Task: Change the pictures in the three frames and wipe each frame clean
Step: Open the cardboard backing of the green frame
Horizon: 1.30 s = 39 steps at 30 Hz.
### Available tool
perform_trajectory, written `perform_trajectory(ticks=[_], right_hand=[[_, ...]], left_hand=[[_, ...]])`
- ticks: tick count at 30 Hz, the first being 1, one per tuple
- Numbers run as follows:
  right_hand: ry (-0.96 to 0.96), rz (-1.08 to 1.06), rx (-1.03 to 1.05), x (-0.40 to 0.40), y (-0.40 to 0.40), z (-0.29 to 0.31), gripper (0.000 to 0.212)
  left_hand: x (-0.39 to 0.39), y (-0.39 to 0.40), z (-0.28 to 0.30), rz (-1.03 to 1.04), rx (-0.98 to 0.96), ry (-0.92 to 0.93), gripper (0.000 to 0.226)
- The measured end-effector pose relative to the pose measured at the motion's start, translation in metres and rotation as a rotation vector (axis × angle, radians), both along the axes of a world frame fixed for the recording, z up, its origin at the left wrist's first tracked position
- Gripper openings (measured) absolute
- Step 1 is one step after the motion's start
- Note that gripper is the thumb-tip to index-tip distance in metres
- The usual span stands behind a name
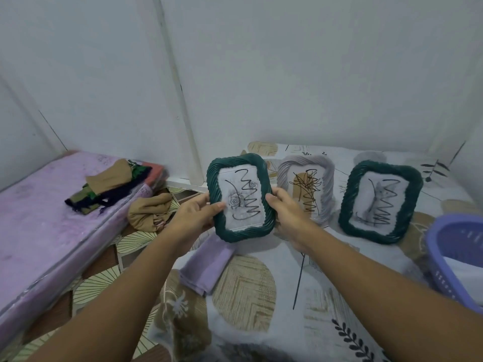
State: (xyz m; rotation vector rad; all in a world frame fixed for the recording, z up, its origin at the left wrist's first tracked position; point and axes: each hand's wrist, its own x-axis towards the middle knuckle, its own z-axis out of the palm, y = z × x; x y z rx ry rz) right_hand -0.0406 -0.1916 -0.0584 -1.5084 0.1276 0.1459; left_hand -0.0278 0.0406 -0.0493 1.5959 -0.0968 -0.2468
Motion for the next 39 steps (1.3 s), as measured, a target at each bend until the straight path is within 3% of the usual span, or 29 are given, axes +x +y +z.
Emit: perform_trajectory(ticks=[6,12,17,21,28,31,34,36,39], right_hand=[[-0.014,-0.062,0.423,-0.044,-0.024,-0.009,0.019],[-0.012,-0.068,0.591,-0.080,-0.057,-0.015,0.036],[0.000,-0.059,0.531,-0.104,-0.073,-0.014,0.045],[0.000,-0.109,0.402,-0.116,-0.085,-0.017,0.036],[-0.040,-0.151,0.498,-0.123,-0.096,-0.017,0.036],[-0.070,-0.198,0.393,-0.123,-0.100,-0.020,0.040],[-0.158,-0.249,0.007,-0.129,-0.101,-0.020,0.049],[-0.279,-0.270,-0.179,-0.135,-0.099,-0.021,0.043],[-0.464,-0.300,-0.498,-0.140,-0.092,-0.020,0.035]], left_hand=[[-0.036,-0.029,0.009,-0.078,-0.049,0.011,0.031],[-0.064,-0.066,0.005,-0.128,-0.101,0.085,0.032],[-0.079,-0.086,0.000,-0.151,-0.100,0.098,0.031],[-0.086,-0.097,0.006,-0.179,-0.057,0.086,0.030],[-0.088,-0.118,0.014,-0.140,0.036,0.066,0.027],[-0.090,-0.127,0.012,-0.023,0.225,-0.028,0.031],[-0.102,-0.134,0.017,0.151,0.319,-0.193,0.043],[-0.112,-0.141,0.030,0.142,0.306,-0.272,0.031],[-0.123,-0.156,0.049,0.074,0.300,-0.309,0.035]])
